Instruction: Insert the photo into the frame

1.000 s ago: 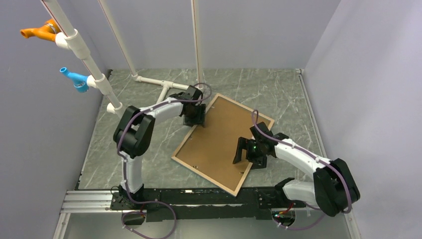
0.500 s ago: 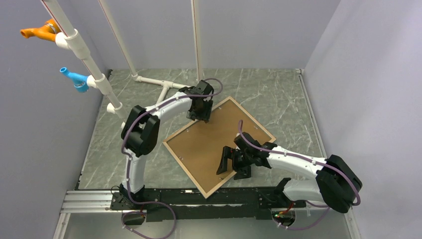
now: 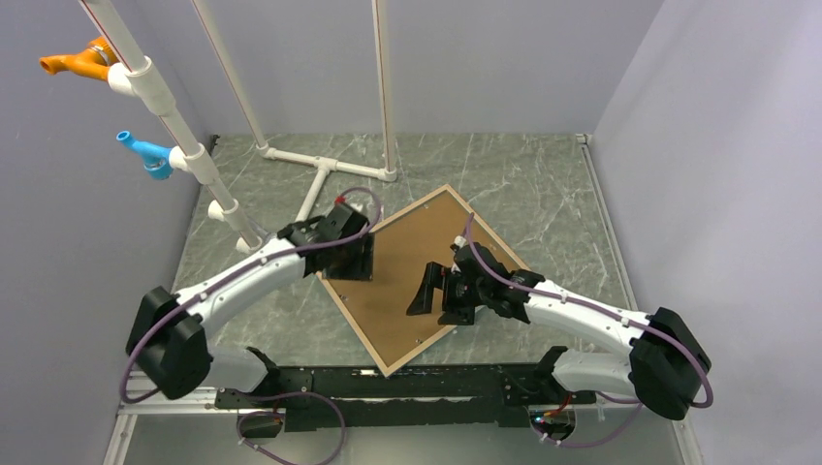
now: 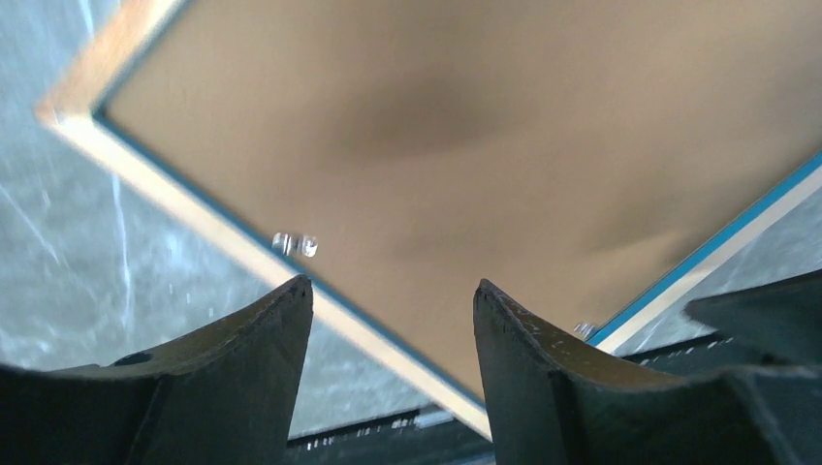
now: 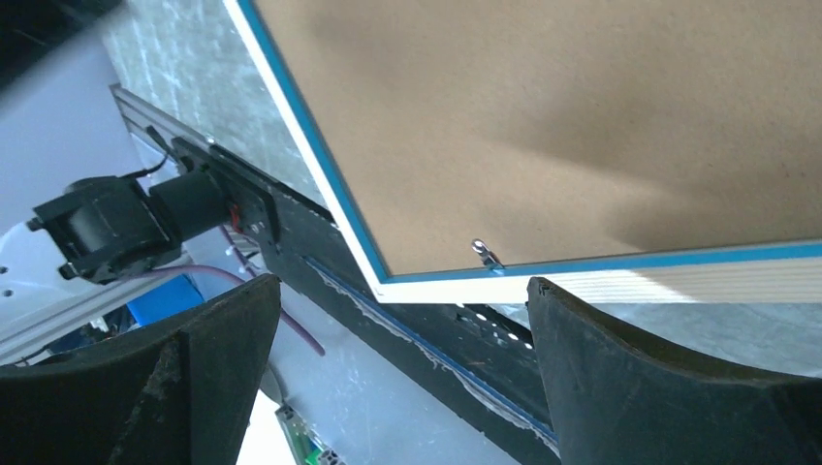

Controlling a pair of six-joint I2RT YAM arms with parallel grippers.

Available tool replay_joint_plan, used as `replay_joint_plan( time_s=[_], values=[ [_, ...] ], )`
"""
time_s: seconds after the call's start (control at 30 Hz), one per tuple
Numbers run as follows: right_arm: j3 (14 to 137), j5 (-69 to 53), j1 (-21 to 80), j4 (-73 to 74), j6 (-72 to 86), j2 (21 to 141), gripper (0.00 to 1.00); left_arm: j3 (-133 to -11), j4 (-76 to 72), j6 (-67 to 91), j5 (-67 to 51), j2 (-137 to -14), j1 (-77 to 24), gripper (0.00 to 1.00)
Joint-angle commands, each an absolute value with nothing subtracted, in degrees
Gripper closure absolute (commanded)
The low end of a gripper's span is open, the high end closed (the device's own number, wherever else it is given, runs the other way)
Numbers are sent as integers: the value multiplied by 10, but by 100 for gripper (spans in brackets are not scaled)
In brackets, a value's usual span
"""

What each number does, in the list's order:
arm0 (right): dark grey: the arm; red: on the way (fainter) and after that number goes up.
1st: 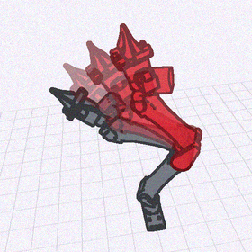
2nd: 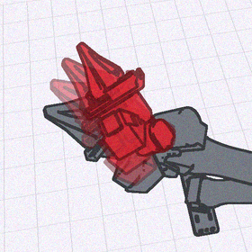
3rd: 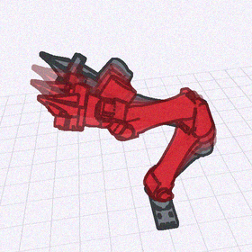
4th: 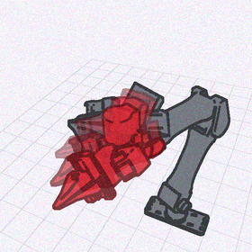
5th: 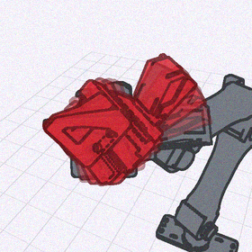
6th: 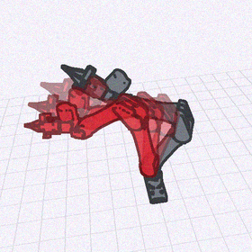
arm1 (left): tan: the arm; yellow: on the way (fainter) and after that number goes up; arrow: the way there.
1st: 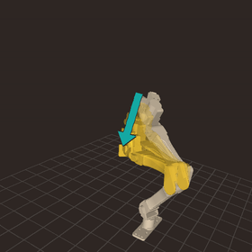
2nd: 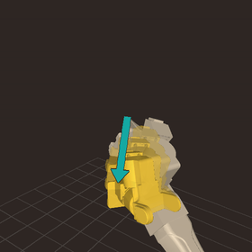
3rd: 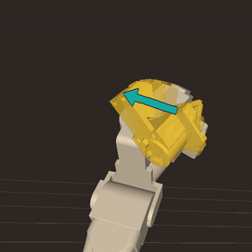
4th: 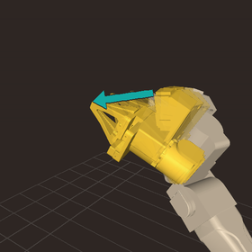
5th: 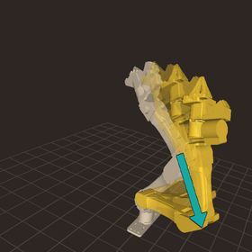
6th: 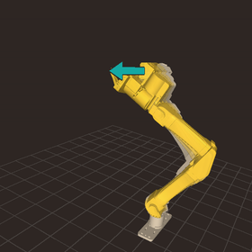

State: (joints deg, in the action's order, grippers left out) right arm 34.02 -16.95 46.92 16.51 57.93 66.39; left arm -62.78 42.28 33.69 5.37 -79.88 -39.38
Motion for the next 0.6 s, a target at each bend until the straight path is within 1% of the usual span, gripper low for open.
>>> replay_joint_plan(
  time_s=[0.0, 0.13, 0.23, 0.4, 0.57],
  values=[
    [381, -148, 468, 157, 566, 650, 0, -530, 414, 423, 35, -725, -395, 35],
    [396, -150, 452, 169, 554, 655, 0, -453, 406, 462, 28, -673, -394, 34],
    [397, -155, 428, 174, 541, 656, 0, -411, 381, 485, 17, -659, -394, 34],
    [393, -186, 365, 192, 510, 650, 0, -373, 317, 503, -24, -691, -393, 33],
    [387, -212, 275, 229, 468, 617, 0, -357, 281, 506, -28, -730, -393, 37]
  ],
)
